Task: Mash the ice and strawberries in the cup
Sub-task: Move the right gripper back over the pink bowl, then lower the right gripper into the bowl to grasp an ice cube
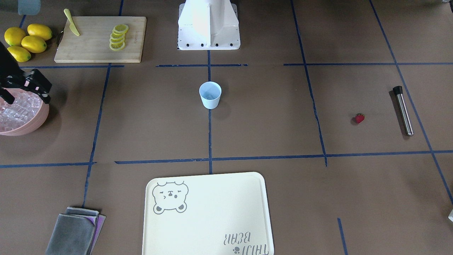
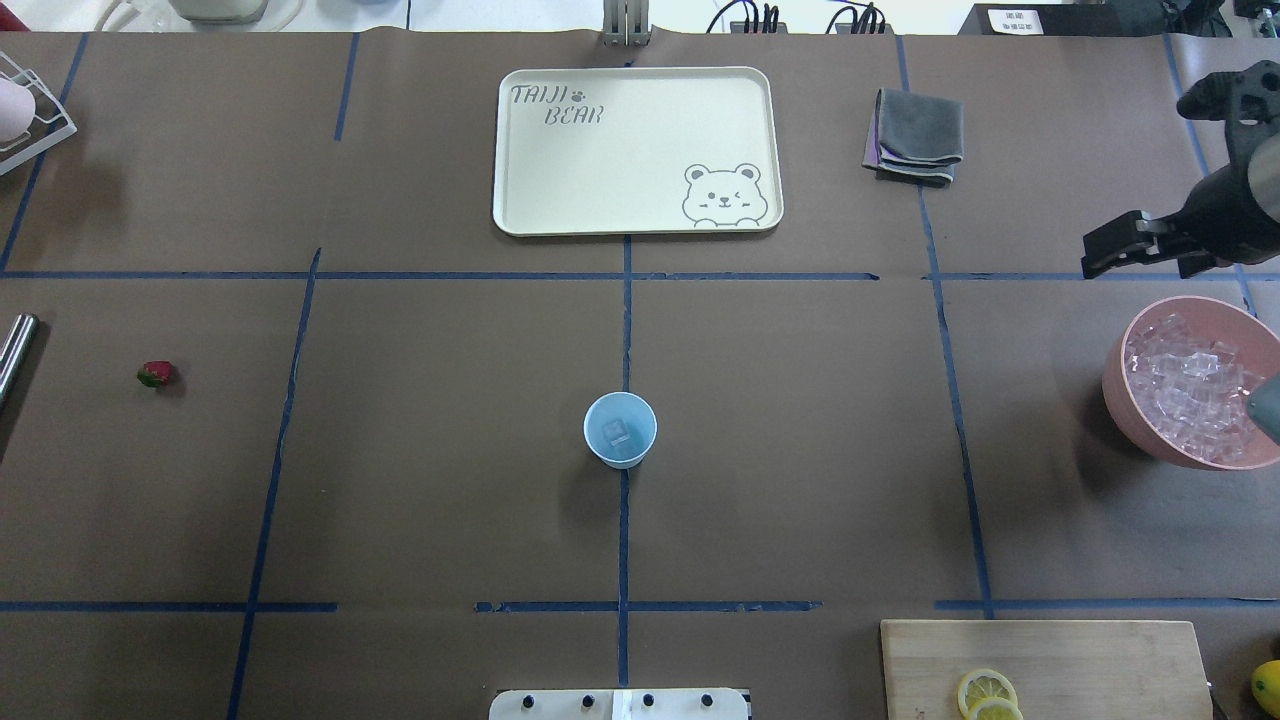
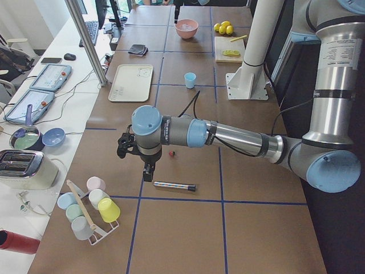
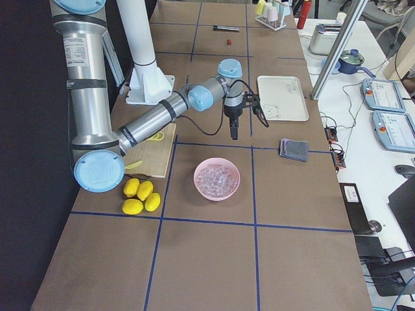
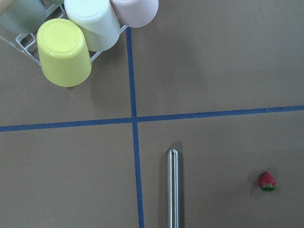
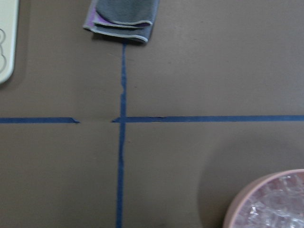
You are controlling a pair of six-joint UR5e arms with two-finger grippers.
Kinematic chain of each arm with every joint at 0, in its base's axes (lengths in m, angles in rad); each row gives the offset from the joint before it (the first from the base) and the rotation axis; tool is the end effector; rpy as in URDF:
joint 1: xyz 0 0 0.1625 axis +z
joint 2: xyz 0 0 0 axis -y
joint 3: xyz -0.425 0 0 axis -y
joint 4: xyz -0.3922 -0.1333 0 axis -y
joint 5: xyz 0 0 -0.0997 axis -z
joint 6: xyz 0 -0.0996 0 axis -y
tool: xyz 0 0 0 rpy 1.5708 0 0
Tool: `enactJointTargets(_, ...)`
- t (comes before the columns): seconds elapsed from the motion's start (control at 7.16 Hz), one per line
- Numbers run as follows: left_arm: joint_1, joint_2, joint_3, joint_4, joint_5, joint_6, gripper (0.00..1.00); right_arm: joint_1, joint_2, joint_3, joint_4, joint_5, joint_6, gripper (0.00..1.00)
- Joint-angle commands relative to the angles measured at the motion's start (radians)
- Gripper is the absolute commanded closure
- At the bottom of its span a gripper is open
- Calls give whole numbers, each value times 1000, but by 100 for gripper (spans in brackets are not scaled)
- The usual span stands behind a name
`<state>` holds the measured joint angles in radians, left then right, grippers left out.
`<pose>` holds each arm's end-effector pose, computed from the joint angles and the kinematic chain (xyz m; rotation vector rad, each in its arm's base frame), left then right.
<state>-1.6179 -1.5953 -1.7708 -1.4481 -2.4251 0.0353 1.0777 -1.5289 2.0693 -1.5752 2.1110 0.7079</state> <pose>-0.0816 -0.4953 0.5550 0.1306 0.8489 0.0324 -0.1565 -0.4647 0.4079 0.1334 -0.7297 0.0601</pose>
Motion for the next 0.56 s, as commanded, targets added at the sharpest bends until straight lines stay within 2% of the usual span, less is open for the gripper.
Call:
enactJointTargets(0.0, 0, 0, -1, 0, 0, 0, 0, 27, -66, -34, 32, 9, -59, 1)
enactJointTargets(0.28, 1, 0, -2, 0, 0, 0, 0, 47, -129, -104, 197, 33, -73, 1)
enactJointTargets(0.42, 0, 0, -2, 0, 1, 0, 0, 57, -135, -138, 239, 55, -91, 1)
